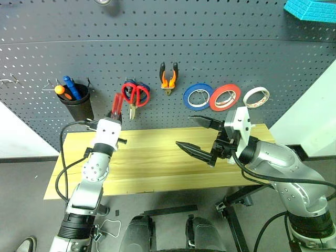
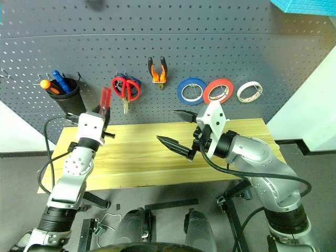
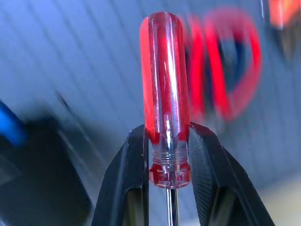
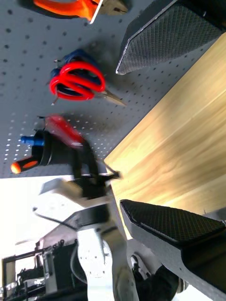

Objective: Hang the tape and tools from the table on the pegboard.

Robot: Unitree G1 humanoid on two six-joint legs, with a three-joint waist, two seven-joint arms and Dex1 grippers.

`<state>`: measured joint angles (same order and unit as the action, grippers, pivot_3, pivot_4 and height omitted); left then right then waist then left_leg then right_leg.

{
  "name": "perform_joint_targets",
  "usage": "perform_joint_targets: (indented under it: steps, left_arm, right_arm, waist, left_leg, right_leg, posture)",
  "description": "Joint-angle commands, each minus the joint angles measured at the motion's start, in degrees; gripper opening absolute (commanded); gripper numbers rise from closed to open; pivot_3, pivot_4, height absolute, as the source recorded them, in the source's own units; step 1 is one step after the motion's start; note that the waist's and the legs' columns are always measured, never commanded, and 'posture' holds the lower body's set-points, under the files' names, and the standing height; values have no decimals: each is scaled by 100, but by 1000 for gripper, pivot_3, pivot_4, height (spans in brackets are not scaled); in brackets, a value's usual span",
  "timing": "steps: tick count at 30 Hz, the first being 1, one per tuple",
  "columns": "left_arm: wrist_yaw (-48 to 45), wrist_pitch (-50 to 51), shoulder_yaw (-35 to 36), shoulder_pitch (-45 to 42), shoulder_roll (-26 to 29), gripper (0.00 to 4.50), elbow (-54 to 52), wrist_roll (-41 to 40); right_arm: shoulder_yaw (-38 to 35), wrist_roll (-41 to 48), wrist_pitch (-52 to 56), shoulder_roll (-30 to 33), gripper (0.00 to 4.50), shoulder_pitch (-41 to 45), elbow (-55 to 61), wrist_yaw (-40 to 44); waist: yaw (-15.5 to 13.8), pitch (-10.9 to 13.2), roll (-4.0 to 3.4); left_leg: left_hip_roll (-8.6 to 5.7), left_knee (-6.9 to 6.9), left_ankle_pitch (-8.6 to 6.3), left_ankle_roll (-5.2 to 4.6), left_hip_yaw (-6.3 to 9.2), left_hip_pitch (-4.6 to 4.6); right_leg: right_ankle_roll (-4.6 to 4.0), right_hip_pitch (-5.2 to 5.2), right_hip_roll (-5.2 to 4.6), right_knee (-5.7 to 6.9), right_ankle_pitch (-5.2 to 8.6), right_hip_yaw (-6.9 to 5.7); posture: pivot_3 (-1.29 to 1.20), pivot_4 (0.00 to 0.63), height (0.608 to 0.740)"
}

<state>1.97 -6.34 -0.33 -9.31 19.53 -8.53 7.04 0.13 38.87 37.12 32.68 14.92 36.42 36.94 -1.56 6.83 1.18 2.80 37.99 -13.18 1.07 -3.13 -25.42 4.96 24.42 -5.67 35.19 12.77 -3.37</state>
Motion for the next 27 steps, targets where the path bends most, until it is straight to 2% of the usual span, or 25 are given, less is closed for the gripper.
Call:
perform_joint_targets:
  steps: [1,6,12,19,24,27]
  left_arm:
    - [7,-920,108,-199,86,788,9,198]
    - [518,-1722,610,-425,270,788,19,731]
    - [752,-1982,1167,-1052,626,788,308,818]
    - [443,-2163,1520,-2360,1130,788,1755,100]
    - [-57,-2301,1527,-3108,1093,788,2952,-566]
    - [-54,-2419,1532,-3317,959,788,3361,-678]
  right_arm:
    - [-81,36,-147,-1,4500,147,104,48]
    - [-91,9,-184,34,4500,135,50,123]
    - [-89,-70,-220,31,4500,182,-66,175]
    - [-132,-3,-105,45,4500,123,7,86]
    - [-234,183,79,27,4500,6,249,-138]
    - [-362,400,274,83,4500,-89,461,-281]
  waist:
    - [-65,-58,-17]
    - [-96,-119,-30]
    - [-124,-160,-31]
    - [-209,-163,-29]
    - [-219,-158,-25]
    - [-199,-148,-24]
  left_leg:
    - [1,0,0,0,-1,1]
    - [2,1,1,-1,-4,5]
    - [1,7,2,-2,-4,7]
    - [2,15,3,-1,-4,16]
    - [1,17,3,-1,-4,14]
    - [2,17,3,-2,-3,14]
  right_leg:
    - [0,0,1,0,0,0]
    - [0,-3,6,4,0,2]
    - [17,-9,7,8,-10,3]
    - [16,-13,10,24,-10,3]
    - [18,-14,10,23,-10,3]
    - [17,-14,10,24,-9,4]
  posture:
    - [75,12,716]
    - [82,9,716]
    - [82,12,716]
    - [64,38,716]
    - [37,76,716]
    - [17,104,716]
